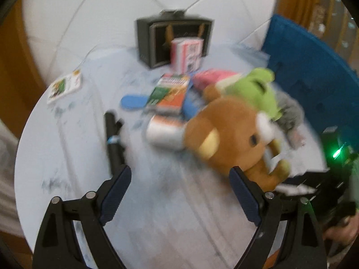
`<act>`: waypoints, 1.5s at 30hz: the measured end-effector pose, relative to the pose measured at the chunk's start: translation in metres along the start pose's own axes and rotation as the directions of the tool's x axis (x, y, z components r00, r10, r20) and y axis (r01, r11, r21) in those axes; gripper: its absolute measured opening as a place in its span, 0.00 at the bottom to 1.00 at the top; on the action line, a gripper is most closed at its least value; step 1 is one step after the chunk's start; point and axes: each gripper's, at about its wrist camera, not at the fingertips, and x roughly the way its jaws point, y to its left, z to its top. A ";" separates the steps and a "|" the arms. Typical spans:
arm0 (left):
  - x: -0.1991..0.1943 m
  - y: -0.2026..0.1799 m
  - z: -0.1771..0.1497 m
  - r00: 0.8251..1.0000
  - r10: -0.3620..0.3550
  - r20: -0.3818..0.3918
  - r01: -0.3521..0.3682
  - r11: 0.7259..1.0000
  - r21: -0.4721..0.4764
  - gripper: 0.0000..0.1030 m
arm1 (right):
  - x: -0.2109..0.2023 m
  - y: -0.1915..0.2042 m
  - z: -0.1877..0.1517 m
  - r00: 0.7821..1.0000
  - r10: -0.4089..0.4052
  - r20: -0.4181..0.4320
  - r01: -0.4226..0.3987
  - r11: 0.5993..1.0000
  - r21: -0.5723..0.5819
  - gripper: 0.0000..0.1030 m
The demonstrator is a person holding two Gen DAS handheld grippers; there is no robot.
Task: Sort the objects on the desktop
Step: 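Move both tools back over the table toward the brown bear plush, then grasp the brown bear plush with the right tool while the left tool grasps its head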
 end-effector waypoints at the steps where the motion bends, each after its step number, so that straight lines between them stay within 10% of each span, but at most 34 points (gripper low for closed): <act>1: 0.002 -0.006 0.007 1.000 -0.009 0.010 0.009 1.000 0.022 0.87 | 0.001 -0.002 -0.002 1.000 0.000 0.000 0.000 1.000 0.006 0.49; 7: 0.058 -0.041 0.038 0.998 -0.012 -0.064 0.025 0.979 0.201 0.89 | -0.007 -0.020 -0.012 1.000 -0.009 0.023 0.007 0.995 0.099 0.50; 17: 0.064 -0.026 -0.005 0.994 0.051 -0.094 -0.015 0.937 0.348 0.96 | -0.046 -0.014 -0.022 0.964 0.090 0.248 -0.157 0.951 0.266 0.57; 20: 0.066 -0.021 -0.015 0.992 0.031 -0.121 0.014 0.933 0.359 0.96 | -0.031 -0.004 -0.013 0.961 0.103 0.257 -0.173 0.949 0.265 0.43; 21: 0.062 -0.017 -0.018 0.993 0.017 -0.117 0.026 0.935 0.354 0.96 | -0.024 0.001 -0.011 0.969 0.074 0.234 -0.137 0.954 0.267 0.28; 24: 0.046 -0.009 -0.022 0.997 0.003 -0.082 0.025 0.939 0.343 0.96 | -0.019 0.013 -0.025 0.974 0.011 0.226 -0.075 0.958 0.276 0.26; 30: 0.038 0.008 -0.025 0.997 -0.001 -0.077 0.023 0.959 0.281 0.96 | -0.040 0.023 -0.022 0.948 -0.026 0.317 -0.062 0.962 0.266 0.48; 33: 0.040 0.012 -0.026 0.997 0.003 -0.080 0.018 0.967 0.255 0.96 | -0.035 0.021 -0.012 0.947 -0.022 0.322 -0.064 0.966 0.252 0.25; 45: 0.019 -0.038 -0.047 0.995 -0.050 -0.089 0.057 0.995 0.078 0.96 | -0.060 -0.021 -0.045 0.933 -0.259 0.248 0.302 0.941 -0.155 0.25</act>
